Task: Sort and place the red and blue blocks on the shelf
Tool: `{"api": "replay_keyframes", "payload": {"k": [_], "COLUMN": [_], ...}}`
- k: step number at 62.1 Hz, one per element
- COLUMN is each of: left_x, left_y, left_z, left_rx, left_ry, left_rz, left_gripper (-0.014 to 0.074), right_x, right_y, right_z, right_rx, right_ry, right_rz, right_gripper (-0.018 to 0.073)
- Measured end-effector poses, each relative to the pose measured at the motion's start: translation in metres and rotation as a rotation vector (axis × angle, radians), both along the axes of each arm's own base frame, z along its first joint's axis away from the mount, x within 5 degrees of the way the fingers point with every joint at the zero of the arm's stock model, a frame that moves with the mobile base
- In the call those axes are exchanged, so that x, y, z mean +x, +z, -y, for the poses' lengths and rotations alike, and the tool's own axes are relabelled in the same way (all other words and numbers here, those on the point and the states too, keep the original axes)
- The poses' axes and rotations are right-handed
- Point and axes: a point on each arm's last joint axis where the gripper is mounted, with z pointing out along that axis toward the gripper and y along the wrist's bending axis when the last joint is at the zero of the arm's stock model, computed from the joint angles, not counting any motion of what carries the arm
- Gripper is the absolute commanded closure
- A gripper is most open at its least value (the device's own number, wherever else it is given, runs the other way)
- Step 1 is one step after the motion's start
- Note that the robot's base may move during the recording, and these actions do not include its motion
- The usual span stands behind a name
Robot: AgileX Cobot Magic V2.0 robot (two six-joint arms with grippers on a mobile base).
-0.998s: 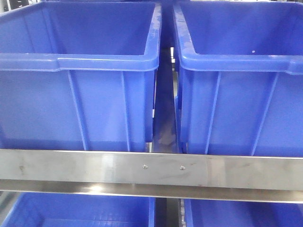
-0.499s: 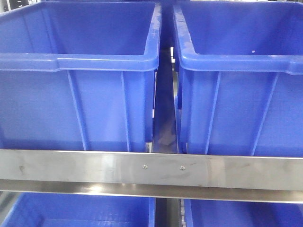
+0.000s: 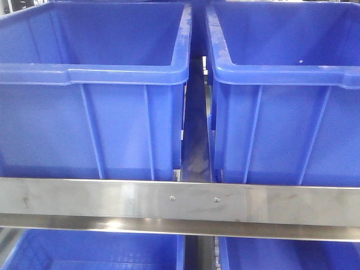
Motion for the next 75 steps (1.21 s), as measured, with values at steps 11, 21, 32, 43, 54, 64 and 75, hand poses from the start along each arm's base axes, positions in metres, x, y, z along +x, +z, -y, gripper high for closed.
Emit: {"api": "replay_keyframes", "payload": {"k": [11,21,32,43,54,64,75], "left_x": [0.0,0.0,0.0,0.0,0.0,0.0,0.0], "left_y": [0.0,0.0,0.0,0.0,0.0,0.0,0.0], "left_z": [0.0,0.0,0.0,0.0,0.0,0.0,0.0], "left_rx": [0.0,0.0,0.0,0.0,0.0,0.0,0.0], "left_ry": [0.0,0.0,0.0,0.0,0.0,0.0,0.0], "left_rz": [0.0,0.0,0.0,0.0,0.0,0.0,0.0], "left_gripper": [0.0472,0.0472,0.0472,0.0472,0.0472,0.0472,0.0472], "right_x": [-0.007,-0.009,-0.008,-0.008,-0.008,-0.008,-0.008], "right_y": [-0.03,-0.056,-0.061,-0.058,-0.058,-0.058,-0.058], "right_z": [0.0,0.0,0.0,0.001,0.001,0.001,0.001], "right_rx": [-0.004,0.002,0.006,0.006,0.006,0.007,0.008], "right_ry": [0.0,-0.002,-0.004,-0.006,-0.006,-0.006,-0.006], "right_rz": [-0.007,-0.005,0.016,0.045,0.049,0.049,0.049], "right_gripper": [0.0503,0.0503,0.0503,0.0503,0.0503,0.0503,0.0503]}}
